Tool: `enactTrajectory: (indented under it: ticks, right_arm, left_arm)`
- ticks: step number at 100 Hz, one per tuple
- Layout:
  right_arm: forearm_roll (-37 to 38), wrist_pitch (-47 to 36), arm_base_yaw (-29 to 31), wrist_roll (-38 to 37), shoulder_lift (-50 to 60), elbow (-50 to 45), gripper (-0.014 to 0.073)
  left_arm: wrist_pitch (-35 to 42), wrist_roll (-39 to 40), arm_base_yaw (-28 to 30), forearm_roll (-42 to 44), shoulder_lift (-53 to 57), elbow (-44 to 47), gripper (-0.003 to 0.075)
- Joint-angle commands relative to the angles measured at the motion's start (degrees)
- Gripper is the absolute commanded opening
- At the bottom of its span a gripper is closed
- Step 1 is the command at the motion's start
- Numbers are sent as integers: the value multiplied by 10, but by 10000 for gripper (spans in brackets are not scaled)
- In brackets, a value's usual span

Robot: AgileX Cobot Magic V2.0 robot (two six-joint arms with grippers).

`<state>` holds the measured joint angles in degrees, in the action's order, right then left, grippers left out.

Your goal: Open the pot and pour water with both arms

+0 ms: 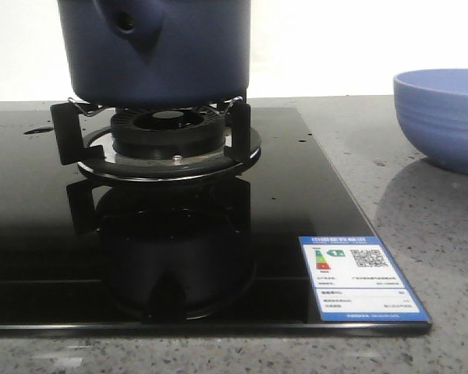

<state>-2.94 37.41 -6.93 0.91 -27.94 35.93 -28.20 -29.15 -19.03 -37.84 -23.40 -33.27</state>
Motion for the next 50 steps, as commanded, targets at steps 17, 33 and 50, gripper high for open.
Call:
enactTrajectory:
  ticks: [17,33,50]
  right_arm:
    - [-9,-20,-31,16,-13,30,407]
    - [-11,-33,-31,16,-13,30,452]
    - [-12,-49,-31,16,-13,30,451]
  left_arm:
    - [81,-6,-46,-17,-66,-38,158]
    - [92,-10,-46,-17,-107,-55,409]
    - [121,-24,-46,-28,-165,-77,452]
